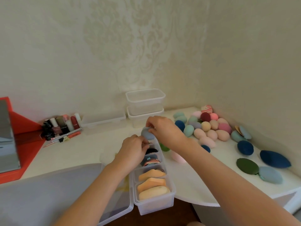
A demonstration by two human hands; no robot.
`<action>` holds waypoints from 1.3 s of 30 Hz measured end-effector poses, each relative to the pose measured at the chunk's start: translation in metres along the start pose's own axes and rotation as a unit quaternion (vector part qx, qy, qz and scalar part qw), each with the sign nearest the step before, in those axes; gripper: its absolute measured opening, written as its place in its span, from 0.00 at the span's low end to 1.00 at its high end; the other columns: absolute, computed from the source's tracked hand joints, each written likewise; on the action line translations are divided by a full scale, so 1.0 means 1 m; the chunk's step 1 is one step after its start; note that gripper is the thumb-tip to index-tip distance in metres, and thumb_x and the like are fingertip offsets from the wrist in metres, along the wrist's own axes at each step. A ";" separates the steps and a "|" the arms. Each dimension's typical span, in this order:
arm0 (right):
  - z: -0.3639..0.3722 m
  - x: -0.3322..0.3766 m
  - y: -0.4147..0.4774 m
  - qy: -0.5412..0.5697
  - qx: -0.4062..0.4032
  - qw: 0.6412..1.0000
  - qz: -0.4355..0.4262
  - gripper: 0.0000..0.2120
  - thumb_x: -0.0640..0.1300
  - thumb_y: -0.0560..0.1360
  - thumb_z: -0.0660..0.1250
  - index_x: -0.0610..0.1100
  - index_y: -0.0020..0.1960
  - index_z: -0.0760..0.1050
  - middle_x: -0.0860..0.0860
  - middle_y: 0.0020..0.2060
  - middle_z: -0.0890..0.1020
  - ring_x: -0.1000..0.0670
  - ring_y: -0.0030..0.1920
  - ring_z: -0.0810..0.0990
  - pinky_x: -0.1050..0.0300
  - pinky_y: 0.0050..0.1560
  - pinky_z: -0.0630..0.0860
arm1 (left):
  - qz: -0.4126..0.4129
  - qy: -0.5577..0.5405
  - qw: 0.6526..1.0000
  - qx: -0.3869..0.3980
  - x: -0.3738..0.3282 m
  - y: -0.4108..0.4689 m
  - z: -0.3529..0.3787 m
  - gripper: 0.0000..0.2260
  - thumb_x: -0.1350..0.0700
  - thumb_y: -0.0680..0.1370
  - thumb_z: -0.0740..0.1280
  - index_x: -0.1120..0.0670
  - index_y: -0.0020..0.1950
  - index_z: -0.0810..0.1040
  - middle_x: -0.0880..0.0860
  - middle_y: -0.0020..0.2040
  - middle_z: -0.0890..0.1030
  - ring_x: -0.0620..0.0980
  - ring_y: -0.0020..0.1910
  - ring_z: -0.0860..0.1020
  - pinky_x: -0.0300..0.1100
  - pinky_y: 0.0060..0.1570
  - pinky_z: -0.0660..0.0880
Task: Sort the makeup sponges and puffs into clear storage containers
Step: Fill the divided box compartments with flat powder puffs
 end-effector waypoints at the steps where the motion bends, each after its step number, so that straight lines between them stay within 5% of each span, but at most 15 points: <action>1: 0.000 -0.001 0.001 -0.005 0.006 1.000 -0.002 0.10 0.39 0.77 0.61 0.41 0.56 0.75 0.45 0.50 0.79 0.45 0.50 0.77 0.58 0.47 0.71 | 0.004 0.003 1.000 -0.002 0.000 0.000 0.000 0.10 0.53 0.79 0.63 0.53 0.58 0.77 0.54 0.54 0.77 0.53 0.54 0.76 0.43 0.56 0.71; 9: -0.007 0.008 0.005 -0.047 0.078 0.996 -0.018 0.09 0.40 0.76 0.64 0.41 0.54 0.79 0.45 0.49 0.82 0.48 0.45 0.77 0.60 0.44 0.70 | 0.014 -0.004 1.000 -0.014 0.000 0.001 0.000 0.08 0.55 0.78 0.64 0.51 0.55 0.79 0.50 0.50 0.83 0.51 0.52 0.79 0.40 0.51 0.72; 13: -0.003 0.017 0.011 -0.110 0.110 0.987 -0.040 0.08 0.35 0.72 0.64 0.41 0.43 0.82 0.47 0.32 0.78 0.46 0.38 0.76 0.60 0.34 0.69 | 0.009 -0.029 0.999 -0.011 0.001 0.001 0.001 0.08 0.56 0.78 0.65 0.52 0.54 0.81 0.49 0.51 0.83 0.50 0.52 0.79 0.39 0.51 0.72; 16: -0.004 0.020 0.014 -0.127 0.122 0.984 -0.038 0.08 0.33 0.70 0.63 0.39 0.36 0.79 0.49 0.25 0.68 0.46 0.32 0.71 0.62 0.26 0.61 | 0.015 -0.028 0.999 -0.014 0.000 0.001 0.000 0.08 0.56 0.78 0.64 0.51 0.55 0.81 0.48 0.51 0.83 0.50 0.52 0.79 0.39 0.52 0.72; 22: -0.002 0.016 0.014 -0.122 0.147 0.981 -0.027 0.17 0.33 0.72 0.63 0.43 0.26 0.66 0.49 0.24 0.66 0.47 0.30 0.65 0.62 0.26 0.59 | 0.029 0.001 0.999 -0.015 -0.003 0.002 -0.001 0.09 0.56 0.79 0.63 0.51 0.56 0.80 0.49 0.52 0.83 0.51 0.53 0.79 0.40 0.52 0.71; 26: 0.003 0.015 0.015 -0.166 0.114 0.979 -0.025 0.17 0.35 0.74 0.63 0.42 0.28 0.65 0.49 0.28 0.67 0.52 0.28 0.64 0.62 0.28 0.62 | 0.033 0.013 0.999 -0.015 -0.003 0.001 -0.001 0.10 0.55 0.79 0.62 0.52 0.57 0.80 0.50 0.54 0.83 0.51 0.54 0.78 0.40 0.53 0.71; 29: 0.005 0.011 0.017 -0.167 0.111 0.979 -0.043 0.06 0.39 0.75 0.65 0.38 0.41 0.78 0.47 0.41 0.74 0.49 0.42 0.72 0.58 0.40 0.69 | 0.043 0.027 0.999 -0.012 -0.005 0.002 0.000 0.10 0.55 0.80 0.61 0.52 0.58 0.80 0.50 0.55 0.82 0.51 0.54 0.78 0.39 0.53 0.70; 31: 0.004 0.006 0.018 -0.160 0.120 0.979 -0.034 0.08 0.44 0.74 0.68 0.41 0.49 0.82 0.47 0.47 0.78 0.47 0.47 0.76 0.57 0.44 0.71 | 0.051 0.033 0.998 -0.011 -0.004 0.003 -0.001 0.11 0.55 0.80 0.61 0.52 0.57 0.80 0.50 0.55 0.82 0.50 0.54 0.78 0.40 0.54 0.69; 39: 0.013 0.007 0.013 -0.219 0.058 0.967 -0.120 0.09 0.42 0.75 0.64 0.46 0.51 0.82 0.47 0.47 0.70 0.46 0.52 0.69 0.56 0.46 0.58 | 0.096 0.031 0.995 0.013 -0.001 0.000 -0.006 0.09 0.56 0.79 0.62 0.55 0.56 0.80 0.52 0.52 0.82 0.51 0.51 0.78 0.35 0.43 0.65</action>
Point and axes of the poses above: each hand's wrist, its own y-axis towards the middle knuckle, its own z-axis out of the palm, x = y × z, the point moved 1 cm from there along y, towards the middle knuckle
